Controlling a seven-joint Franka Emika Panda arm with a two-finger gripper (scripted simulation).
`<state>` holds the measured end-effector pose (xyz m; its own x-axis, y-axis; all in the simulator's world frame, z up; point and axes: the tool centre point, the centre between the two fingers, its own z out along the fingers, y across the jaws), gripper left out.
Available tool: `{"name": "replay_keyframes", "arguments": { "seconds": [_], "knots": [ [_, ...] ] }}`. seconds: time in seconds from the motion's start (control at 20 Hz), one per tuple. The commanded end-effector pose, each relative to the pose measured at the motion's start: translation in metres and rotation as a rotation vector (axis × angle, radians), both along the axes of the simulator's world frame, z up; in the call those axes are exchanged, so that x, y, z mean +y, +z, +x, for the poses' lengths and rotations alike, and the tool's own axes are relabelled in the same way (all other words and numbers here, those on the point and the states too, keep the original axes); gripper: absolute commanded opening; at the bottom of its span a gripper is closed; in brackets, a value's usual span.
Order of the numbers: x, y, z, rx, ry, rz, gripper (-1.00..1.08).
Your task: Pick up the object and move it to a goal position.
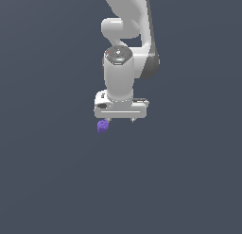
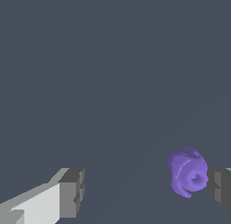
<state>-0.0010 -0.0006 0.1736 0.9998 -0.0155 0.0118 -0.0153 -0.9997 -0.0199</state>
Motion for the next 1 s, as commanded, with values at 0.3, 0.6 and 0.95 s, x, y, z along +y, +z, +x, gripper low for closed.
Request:
{"name": "replay_keyframes", "arguments": {
  "seconds": [0.3, 0.6, 0.95],
  "knots": [
    [0.002, 0.007, 0.001, -0.006, 0.036, -0.006, 1.0],
    [0.004, 0.01, 0.001, -0.008, 0.052, -0.008, 1.0],
    [-0.015, -0.008, -0.007, -0.005, 0.043, -0.009, 1.0]
  ]
}}
